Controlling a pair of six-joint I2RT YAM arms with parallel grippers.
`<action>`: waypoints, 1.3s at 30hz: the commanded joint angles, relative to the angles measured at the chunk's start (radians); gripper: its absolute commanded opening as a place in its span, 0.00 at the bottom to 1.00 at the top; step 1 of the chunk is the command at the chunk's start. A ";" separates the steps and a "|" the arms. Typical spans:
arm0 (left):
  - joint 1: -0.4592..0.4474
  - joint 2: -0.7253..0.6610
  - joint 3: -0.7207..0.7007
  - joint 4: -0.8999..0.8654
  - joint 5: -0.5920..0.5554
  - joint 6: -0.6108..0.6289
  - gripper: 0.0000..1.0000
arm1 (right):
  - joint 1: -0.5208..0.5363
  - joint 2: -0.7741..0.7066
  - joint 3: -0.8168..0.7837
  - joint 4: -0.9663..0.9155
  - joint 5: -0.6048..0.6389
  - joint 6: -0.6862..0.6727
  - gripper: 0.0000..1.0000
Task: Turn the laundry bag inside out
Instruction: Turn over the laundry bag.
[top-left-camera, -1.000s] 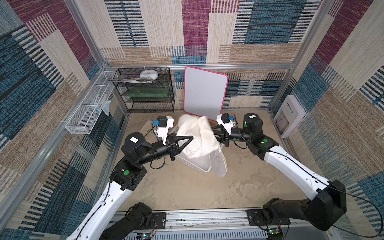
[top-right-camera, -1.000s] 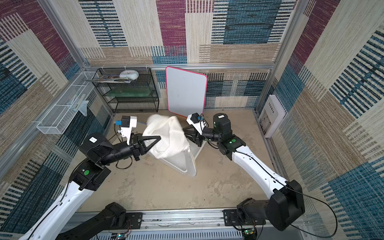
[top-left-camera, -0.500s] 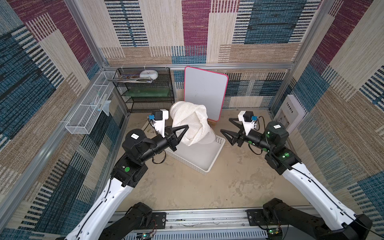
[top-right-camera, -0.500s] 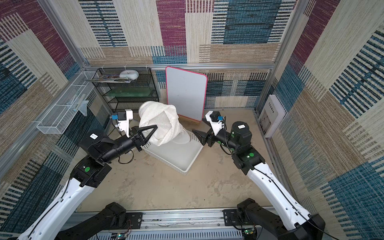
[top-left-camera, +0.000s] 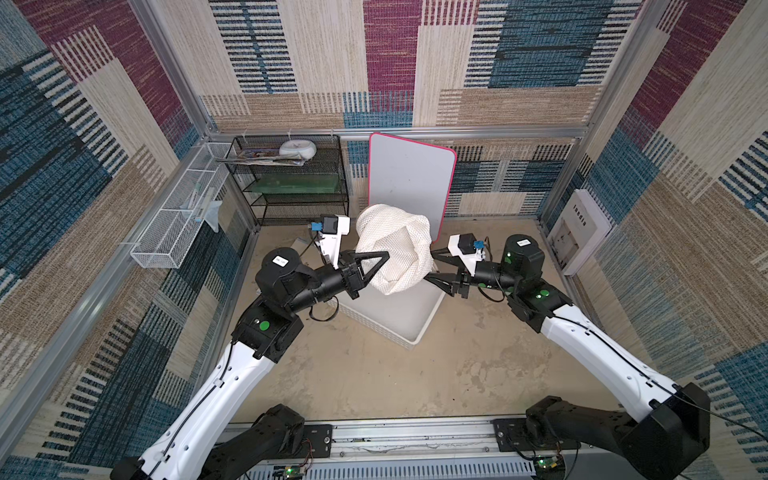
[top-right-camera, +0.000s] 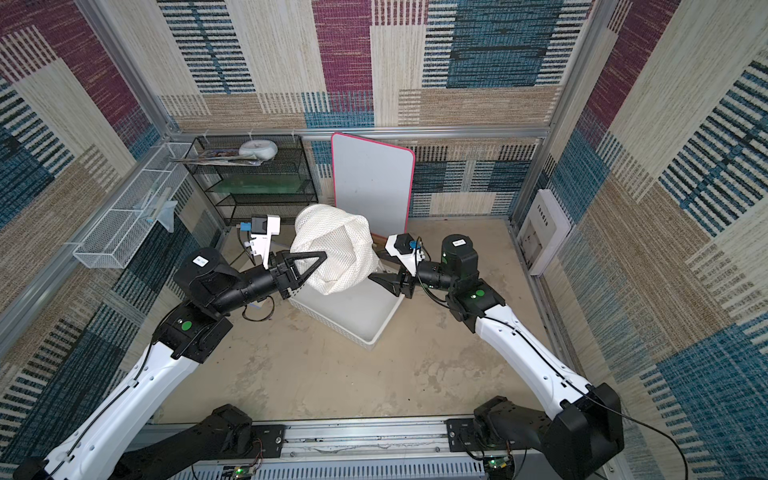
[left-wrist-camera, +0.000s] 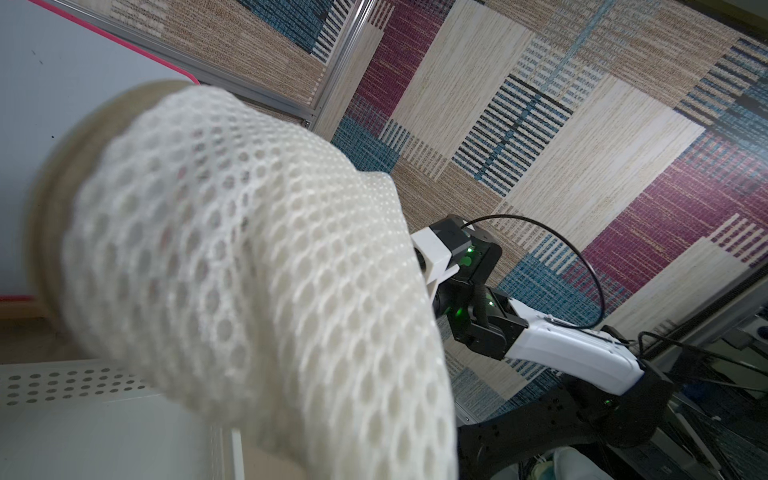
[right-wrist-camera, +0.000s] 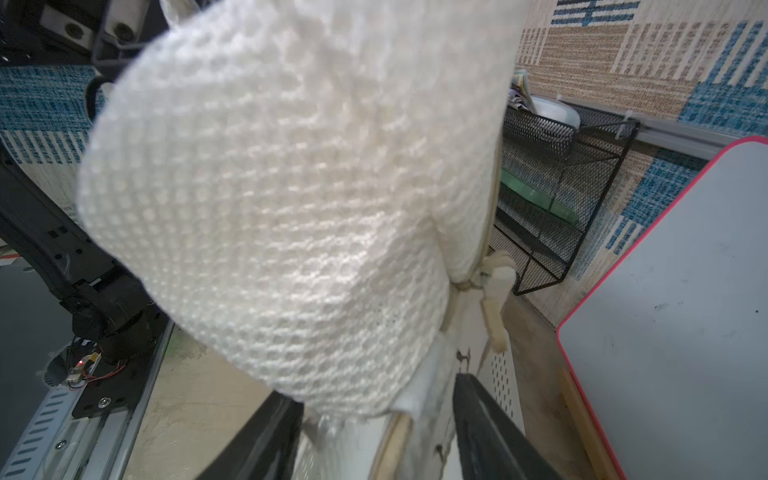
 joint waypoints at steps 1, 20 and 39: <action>0.003 0.004 0.019 0.075 0.045 -0.050 0.00 | 0.005 0.012 0.008 0.021 0.045 -0.049 0.48; -0.037 0.089 0.063 0.386 -0.058 -0.414 0.00 | 0.181 0.183 -0.087 0.327 0.148 0.116 0.00; -0.042 0.011 -0.120 0.370 -0.252 -0.237 0.00 | 0.141 -0.110 -0.229 0.287 0.513 0.144 0.00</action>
